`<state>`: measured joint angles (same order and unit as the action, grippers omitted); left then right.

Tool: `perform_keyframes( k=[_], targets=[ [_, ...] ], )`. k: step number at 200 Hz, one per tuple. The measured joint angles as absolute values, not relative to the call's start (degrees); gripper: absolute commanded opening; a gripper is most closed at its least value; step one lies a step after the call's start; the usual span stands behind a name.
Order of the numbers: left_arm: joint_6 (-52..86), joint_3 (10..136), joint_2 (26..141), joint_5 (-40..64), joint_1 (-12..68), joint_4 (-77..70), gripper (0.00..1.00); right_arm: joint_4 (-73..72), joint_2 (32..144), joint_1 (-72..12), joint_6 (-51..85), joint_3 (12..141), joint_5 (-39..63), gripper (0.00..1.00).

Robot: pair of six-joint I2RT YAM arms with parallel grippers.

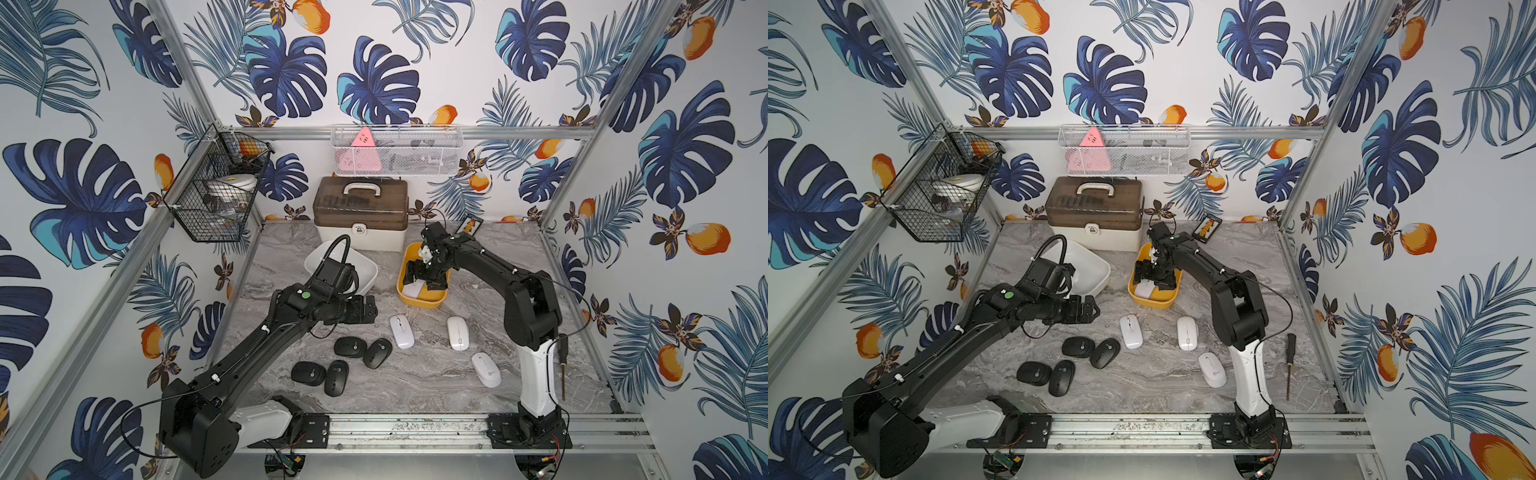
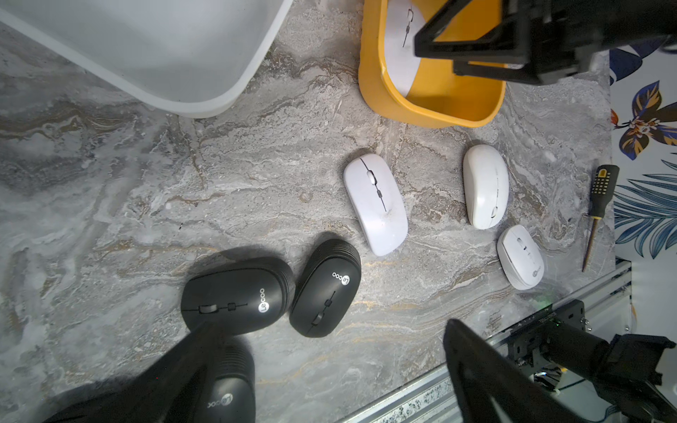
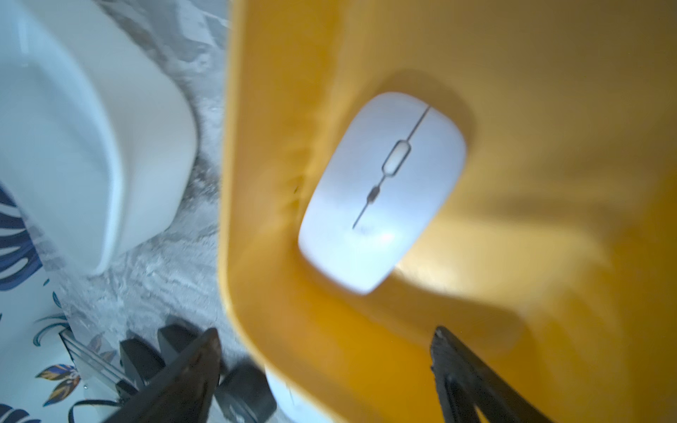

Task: Place the mice by color into the storage box
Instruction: Place the mouse in the storage box, then pick up the mouse from the center of the board.

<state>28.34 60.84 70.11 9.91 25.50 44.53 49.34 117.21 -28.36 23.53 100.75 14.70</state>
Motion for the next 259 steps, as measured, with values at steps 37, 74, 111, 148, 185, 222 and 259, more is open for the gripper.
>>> perform_keyframes(
  k=[37,74,111,148,185,222,259],
  targets=[
    [28.16,60.82,70.11,10.22,27.99,43.70,0.99,55.48,99.02,-26.20,19.90,87.22,7.94,1.00],
    [28.21,60.69,70.91,10.04,33.32,42.70,0.99,62.54,85.65,-20.67,21.47,67.09,5.39,1.00],
    [28.58,60.29,71.50,9.74,36.45,41.95,0.99,63.46,81.71,-19.00,24.43,56.03,7.05,1.00],
    [28.62,59.96,71.83,9.34,37.19,41.74,0.99,62.50,80.42,-18.96,26.13,50.30,8.69,1.00],
    [28.69,59.09,71.75,9.17,37.36,41.39,0.99,61.49,78.61,-19.81,27.62,46.13,10.31,0.99],
    [28.80,58.26,72.03,9.19,37.36,40.64,0.99,60.29,80.99,-25.02,29.41,45.84,9.89,0.98],
    [28.77,58.19,72.36,9.19,37.39,40.49,0.99,61.67,86.19,-31.38,32.27,48.51,6.15,0.94]
  ],
)
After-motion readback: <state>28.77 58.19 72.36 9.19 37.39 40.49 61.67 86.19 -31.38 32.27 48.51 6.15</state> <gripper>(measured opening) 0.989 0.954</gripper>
